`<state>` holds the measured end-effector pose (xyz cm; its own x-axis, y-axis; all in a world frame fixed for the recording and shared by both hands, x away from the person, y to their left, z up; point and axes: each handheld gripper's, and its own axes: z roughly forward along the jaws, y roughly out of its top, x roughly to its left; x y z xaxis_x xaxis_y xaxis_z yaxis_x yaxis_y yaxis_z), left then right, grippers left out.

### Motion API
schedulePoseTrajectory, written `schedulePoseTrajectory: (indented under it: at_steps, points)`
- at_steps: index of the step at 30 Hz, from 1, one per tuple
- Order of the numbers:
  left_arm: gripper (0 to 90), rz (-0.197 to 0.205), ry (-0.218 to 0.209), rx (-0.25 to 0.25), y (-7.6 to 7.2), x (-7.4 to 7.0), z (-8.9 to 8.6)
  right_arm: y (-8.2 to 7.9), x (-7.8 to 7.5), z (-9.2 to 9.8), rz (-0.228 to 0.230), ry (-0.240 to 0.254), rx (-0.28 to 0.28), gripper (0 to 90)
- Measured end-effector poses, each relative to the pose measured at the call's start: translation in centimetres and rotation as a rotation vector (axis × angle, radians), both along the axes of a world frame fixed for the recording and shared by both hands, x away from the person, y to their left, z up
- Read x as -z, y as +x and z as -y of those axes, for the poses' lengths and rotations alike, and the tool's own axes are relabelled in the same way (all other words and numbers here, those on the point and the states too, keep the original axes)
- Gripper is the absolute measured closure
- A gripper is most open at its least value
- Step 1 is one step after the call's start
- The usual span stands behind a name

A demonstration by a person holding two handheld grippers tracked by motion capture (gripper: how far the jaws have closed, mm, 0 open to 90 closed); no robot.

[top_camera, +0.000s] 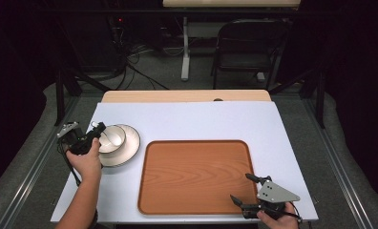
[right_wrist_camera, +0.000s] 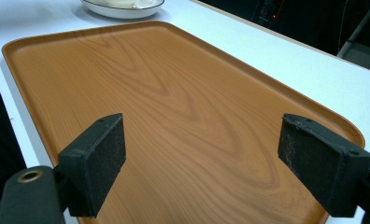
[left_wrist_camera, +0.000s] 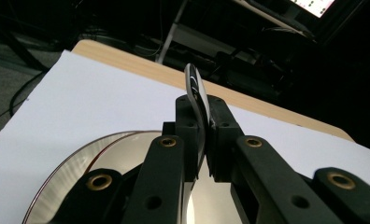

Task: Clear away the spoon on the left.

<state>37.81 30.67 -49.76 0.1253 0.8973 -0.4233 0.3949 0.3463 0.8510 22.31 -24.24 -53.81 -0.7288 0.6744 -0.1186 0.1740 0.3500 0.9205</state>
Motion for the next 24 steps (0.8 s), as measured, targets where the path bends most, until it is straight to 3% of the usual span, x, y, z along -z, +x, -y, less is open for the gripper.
schedulePoseTrajectory:
  at_steps: [6,12,18,24]
  points:
    - [85.0,0.035,0.011,0.022,-0.3,-1.7,0.4,0.0,0.0,0.0,0.000,0.000,0.000,14.8]
    - [85.1,0.037,0.012,0.055,-0.7,-3.3,0.9,0.0,0.0,0.0,0.000,0.000,0.001,14.8]
    - [85.1,0.010,0.027,0.089,-1.1,-4.9,1.4,0.0,0.0,0.0,0.000,-0.001,0.002,14.9]
    - [85.1,-0.056,0.110,0.109,-1.5,-6.4,2.2,0.0,0.0,0.0,0.000,-0.002,0.002,14.8]
